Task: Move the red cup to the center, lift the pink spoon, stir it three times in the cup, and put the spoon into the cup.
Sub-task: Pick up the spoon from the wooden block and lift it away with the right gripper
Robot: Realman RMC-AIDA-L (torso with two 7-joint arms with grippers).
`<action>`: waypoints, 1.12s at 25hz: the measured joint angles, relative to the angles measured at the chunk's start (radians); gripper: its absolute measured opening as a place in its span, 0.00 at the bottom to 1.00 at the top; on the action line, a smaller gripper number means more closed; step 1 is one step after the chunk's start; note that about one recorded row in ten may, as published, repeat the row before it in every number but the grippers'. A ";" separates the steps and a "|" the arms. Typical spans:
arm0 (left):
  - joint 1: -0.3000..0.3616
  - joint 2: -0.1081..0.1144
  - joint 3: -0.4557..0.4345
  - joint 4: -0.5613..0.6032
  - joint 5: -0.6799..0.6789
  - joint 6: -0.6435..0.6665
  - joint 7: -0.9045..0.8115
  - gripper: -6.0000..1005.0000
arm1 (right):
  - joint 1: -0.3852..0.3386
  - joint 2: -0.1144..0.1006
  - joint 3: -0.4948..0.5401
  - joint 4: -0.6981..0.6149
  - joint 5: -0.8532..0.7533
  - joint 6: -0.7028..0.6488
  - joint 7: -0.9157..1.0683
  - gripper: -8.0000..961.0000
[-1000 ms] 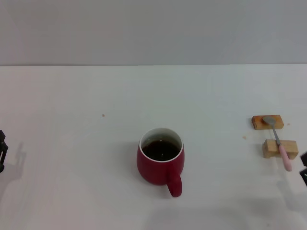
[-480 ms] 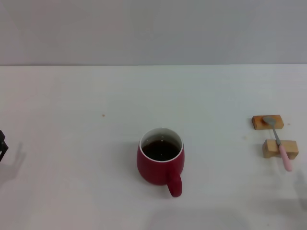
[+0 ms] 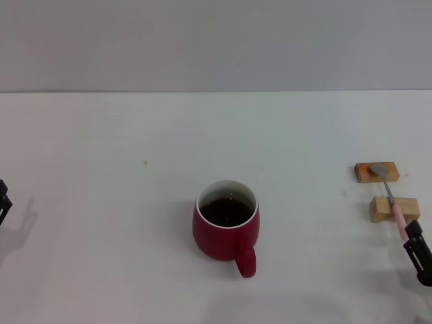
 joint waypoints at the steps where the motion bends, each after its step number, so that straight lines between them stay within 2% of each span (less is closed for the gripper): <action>1: 0.000 0.000 -0.001 0.000 0.000 0.000 0.000 0.85 | 0.005 0.000 -0.001 0.002 0.000 0.011 0.000 0.78; 28: 0.006 0.002 -0.001 0.013 0.000 0.005 0.002 0.85 | 0.034 0.000 0.008 0.017 0.007 0.075 0.001 0.78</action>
